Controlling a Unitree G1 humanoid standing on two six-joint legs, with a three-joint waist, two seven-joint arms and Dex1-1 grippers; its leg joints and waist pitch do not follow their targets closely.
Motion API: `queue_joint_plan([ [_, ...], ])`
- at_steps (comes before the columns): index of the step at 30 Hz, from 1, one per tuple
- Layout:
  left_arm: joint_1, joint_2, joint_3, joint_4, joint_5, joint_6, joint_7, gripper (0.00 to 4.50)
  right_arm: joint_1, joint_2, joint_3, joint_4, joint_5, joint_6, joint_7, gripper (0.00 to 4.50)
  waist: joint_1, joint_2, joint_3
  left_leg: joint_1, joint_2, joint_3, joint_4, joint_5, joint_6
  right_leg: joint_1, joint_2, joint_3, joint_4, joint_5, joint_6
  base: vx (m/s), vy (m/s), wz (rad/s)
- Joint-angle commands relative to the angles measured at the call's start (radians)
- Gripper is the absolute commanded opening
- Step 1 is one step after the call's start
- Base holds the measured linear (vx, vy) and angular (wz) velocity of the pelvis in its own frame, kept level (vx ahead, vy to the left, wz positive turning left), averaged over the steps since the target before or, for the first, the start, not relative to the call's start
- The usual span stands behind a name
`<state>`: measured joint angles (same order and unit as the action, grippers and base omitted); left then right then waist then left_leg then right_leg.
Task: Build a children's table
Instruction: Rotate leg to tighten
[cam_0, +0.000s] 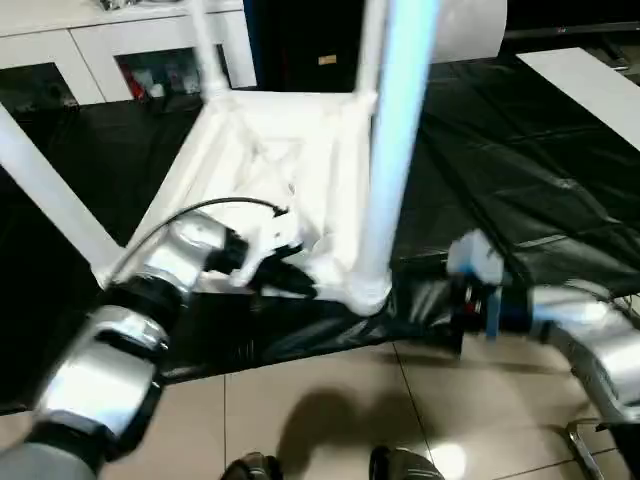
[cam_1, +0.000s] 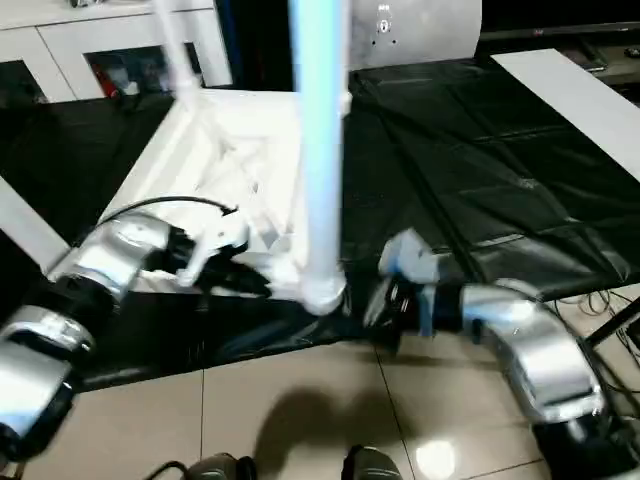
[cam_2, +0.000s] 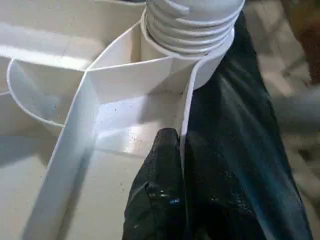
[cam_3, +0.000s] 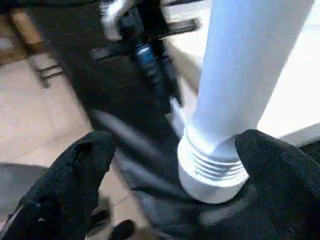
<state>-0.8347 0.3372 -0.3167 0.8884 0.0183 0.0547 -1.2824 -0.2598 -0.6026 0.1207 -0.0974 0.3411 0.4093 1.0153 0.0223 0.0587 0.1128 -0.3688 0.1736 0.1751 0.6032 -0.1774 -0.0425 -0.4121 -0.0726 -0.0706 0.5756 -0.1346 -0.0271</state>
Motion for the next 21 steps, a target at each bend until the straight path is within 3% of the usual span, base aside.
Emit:
queue_joint_plan([
  [1, 0.024, 0.013, 0.039, 0.013, -0.019, 0.059, 0.070, 0.01, -0.004, -0.006, -0.014, 0.008, -0.011, -0.010, -0.005, 4.50, 0.002, -0.025, -0.082, 0.007, 0.026, -0.013, -0.061, -0.216, 0.085, 0.059, -0.059, 0.027, -0.096, -0.545, -0.126, 0.000, 0.000, 0.00],
  [3, 0.070, 0.021, 0.036, -0.086, 0.003, 0.075, 0.112, 0.01, -0.016, -0.009, -0.019, 0.024, -0.013, -0.015, -0.004, 4.50, -0.005, -0.032, -0.082, 0.003, 0.025, -0.014, -0.062, -0.216, 0.095, 0.058, -0.057, 0.026, -0.099, -0.541, -0.114, 0.000, 0.000, 0.00],
  [6, 0.121, 0.038, 0.018, -0.166, 0.017, 0.012, 0.088, 0.01, -0.025, -0.009, -0.014, 0.037, -0.016, -0.021, -0.005, 4.50, -0.020, -0.031, -0.081, 0.000, 0.027, -0.015, -0.061, -0.217, 0.103, 0.056, -0.059, 0.025, -0.099, -0.555, -0.109, 0.000, 0.000, 0.00],
  [11, 0.175, 0.068, -0.010, -0.240, 0.025, -0.033, 0.028, 0.01, -0.033, -0.004, -0.004, 0.042, -0.020, -0.025, -0.002, 4.50, -0.024, -0.028, -0.085, 0.002, 0.032, -0.017, -0.064, -0.217, 0.106, 0.053, -0.059, 0.028, -0.094, -0.531, -0.108, 0.000, 0.000, 0.00],
  [14, 0.179, 0.036, 0.033, -0.259, -0.023, 0.090, 0.081, 0.01, -0.035, -0.002, 0.002, 0.040, -0.018, -0.026, 0.002, 4.50, -0.023, -0.024, -0.084, 0.005, 0.036, -0.014, -0.064, -0.214, 0.107, 0.050, -0.059, 0.031, -0.089, -0.486, -0.139, 0.000, 0.000, 0.00],
  [16, 0.179, 0.018, 0.059, -0.264, -0.055, 0.111, 0.092, 0.01, -0.035, -0.001, 0.003, 0.040, -0.018, -0.027, 0.003, 4.50, -0.018, -0.025, -0.084, 0.005, 0.035, -0.012, -0.063, -0.208, 0.108, 0.052, -0.059, 0.031, -0.087, -0.469, -0.155, 0.000, 0.000, 0.00],
  [17, 0.181, 0.005, 0.077, -0.263, -0.076, 0.102, 0.098, 0.44, -0.034, 0.000, 0.003, 0.039, -0.018, -0.027, 0.003, 4.50, -0.016, -0.025, -0.085, 0.004, 0.035, -0.013, -0.064, -0.203, 0.110, 0.054, -0.059, 0.031, -0.086, -0.465, -0.157, 0.000, 0.000, 0.00],
  [21, 0.182, -0.022, 0.088, -0.195, -0.065, 0.013, 0.138, 0.63, -0.028, 0.002, 0.011, 0.034, -0.020, -0.028, 0.008, 4.50, -0.015, -0.027, -0.087, -0.001, 0.034, -0.014, -0.063, -0.200, 0.124, 0.056, -0.058, 0.030, -0.085, -0.427, -0.163, 0.000, 0.000, 0.00],
])
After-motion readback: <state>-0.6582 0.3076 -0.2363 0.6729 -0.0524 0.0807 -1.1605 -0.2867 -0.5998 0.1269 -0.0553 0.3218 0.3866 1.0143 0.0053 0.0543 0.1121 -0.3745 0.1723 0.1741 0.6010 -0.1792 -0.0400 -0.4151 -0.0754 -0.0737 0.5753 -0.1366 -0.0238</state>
